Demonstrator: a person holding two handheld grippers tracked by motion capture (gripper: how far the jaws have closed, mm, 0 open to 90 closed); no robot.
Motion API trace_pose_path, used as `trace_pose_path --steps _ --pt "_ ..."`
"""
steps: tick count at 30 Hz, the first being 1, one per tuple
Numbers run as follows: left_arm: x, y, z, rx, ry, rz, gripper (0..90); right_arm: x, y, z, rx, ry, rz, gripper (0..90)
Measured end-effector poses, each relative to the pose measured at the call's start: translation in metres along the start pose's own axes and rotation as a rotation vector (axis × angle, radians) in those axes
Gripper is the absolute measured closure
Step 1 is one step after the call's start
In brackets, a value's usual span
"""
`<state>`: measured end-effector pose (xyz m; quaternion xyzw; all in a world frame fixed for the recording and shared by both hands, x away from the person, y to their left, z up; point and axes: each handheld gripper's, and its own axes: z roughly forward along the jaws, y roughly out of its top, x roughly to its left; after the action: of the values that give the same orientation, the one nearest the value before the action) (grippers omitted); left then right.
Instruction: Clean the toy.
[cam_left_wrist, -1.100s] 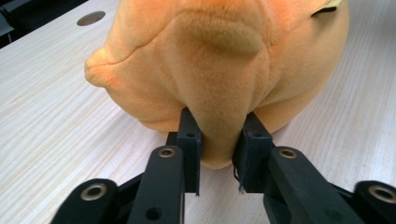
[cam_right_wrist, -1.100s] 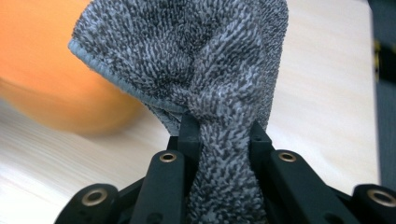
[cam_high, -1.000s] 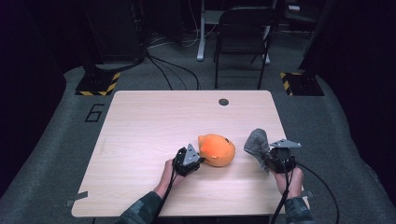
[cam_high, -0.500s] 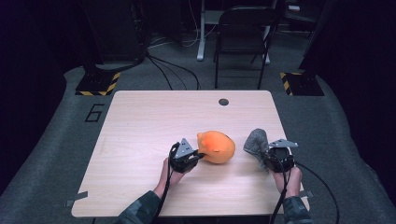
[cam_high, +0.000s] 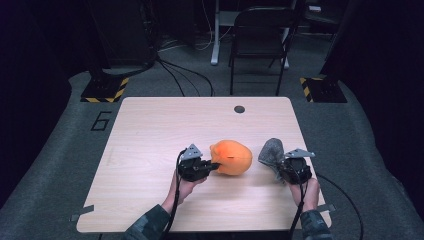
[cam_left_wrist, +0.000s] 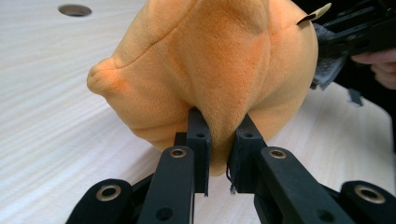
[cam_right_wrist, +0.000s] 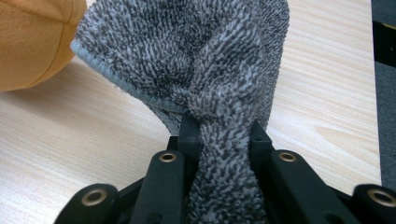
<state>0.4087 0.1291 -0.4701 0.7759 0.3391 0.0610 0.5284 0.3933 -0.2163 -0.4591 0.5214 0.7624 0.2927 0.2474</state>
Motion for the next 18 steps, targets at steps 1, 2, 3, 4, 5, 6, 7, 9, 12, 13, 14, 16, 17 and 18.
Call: trace_pose_path --steps 1,2,3,4,5,6,7,9,12,13,14,16,17,18 --pt "0.000 0.000 0.000 0.004 -0.011 -0.010 80.5 0.000 0.000 0.000 0.001 0.001 0.001 74.6" --pt "0.000 0.000 0.000 0.004 -0.025 -0.037 80.4 0.000 0.000 0.000 0.006 0.001 -0.001 74.6" --pt "0.001 0.000 0.000 0.005 -0.038 -0.060 80.4 0.000 0.000 0.001 0.011 0.002 0.000 74.7" --pt "0.001 0.000 0.000 0.010 -0.046 -0.069 80.3 0.000 0.000 0.001 0.012 0.001 0.001 74.6" --pt "0.002 0.000 0.001 0.014 -0.050 -0.075 80.2 0.000 0.000 0.002 0.012 0.001 0.002 74.6" --pt "0.002 -0.001 0.001 0.019 -0.051 -0.089 80.2 0.000 0.000 0.002 0.015 0.003 0.003 74.6" --pt "0.002 -0.001 0.001 0.019 -0.051 -0.089 80.1 0.000 0.000 0.002 0.015 0.003 0.003 74.6" --pt "0.003 -0.002 0.003 0.029 -0.045 -0.099 79.9 0.002 0.001 0.003 0.009 0.007 0.009 74.6" --pt "0.009 -0.007 0.008 0.057 -0.036 -0.129 79.7 0.005 0.002 0.003 0.015 0.009 -0.008 74.6" --pt "0.009 -0.007 0.008 0.057 -0.036 -0.129 79.5 0.005 0.002 0.003 0.015 0.009 -0.008 74.6" --pt "0.013 -0.011 0.011 0.071 -0.028 -0.145 79.4 0.006 0.002 0.004 0.012 0.009 -0.020 74.7" --pt "0.017 -0.014 0.012 0.064 -0.039 -0.176 79.2 0.007 0.003 0.003 0.007 0.013 -0.009 74.7" --pt "0.017 -0.014 0.012 0.064 -0.039 -0.176 79.1 0.007 0.004 0.001 -0.005 0.020 -0.016 74.7" --pt "0.018 -0.013 0.011 0.069 -0.034 -0.171 79.0 0.010 0.006 -0.003 -0.014 0.027 -0.016 74.7"
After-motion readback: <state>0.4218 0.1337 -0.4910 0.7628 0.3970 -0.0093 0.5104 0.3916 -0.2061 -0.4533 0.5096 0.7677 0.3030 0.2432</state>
